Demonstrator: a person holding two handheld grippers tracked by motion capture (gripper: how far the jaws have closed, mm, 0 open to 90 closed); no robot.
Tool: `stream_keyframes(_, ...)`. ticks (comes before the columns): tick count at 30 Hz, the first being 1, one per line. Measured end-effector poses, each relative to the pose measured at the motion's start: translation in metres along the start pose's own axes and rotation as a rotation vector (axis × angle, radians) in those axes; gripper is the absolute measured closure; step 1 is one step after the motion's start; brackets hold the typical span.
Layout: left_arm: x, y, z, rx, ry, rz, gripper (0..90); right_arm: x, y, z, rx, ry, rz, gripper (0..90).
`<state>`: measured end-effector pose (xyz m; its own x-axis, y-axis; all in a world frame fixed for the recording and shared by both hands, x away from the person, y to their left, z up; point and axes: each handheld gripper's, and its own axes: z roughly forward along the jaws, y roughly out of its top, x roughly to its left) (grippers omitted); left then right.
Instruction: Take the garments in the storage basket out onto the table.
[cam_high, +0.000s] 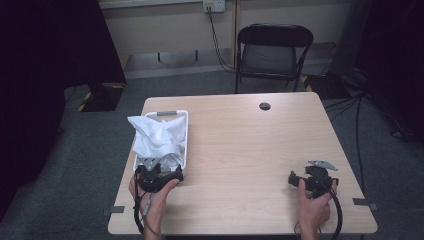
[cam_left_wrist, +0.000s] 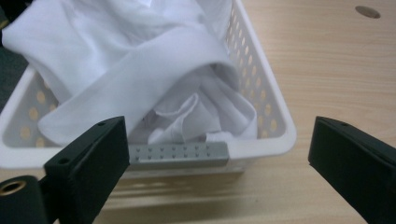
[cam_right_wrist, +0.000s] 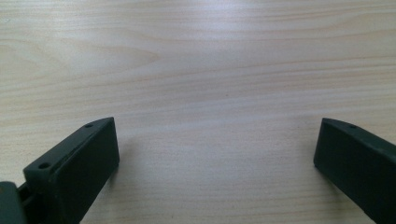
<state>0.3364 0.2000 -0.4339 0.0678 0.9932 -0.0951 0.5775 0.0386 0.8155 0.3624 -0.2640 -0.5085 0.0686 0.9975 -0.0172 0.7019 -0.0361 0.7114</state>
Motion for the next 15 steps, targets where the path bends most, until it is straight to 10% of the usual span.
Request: stream_keyframes(15,0.001,0.021,0.012,-0.032,-0.03,-0.008,2.7,0.0,0.0,0.0,0.0,0.0,0.0,0.0)
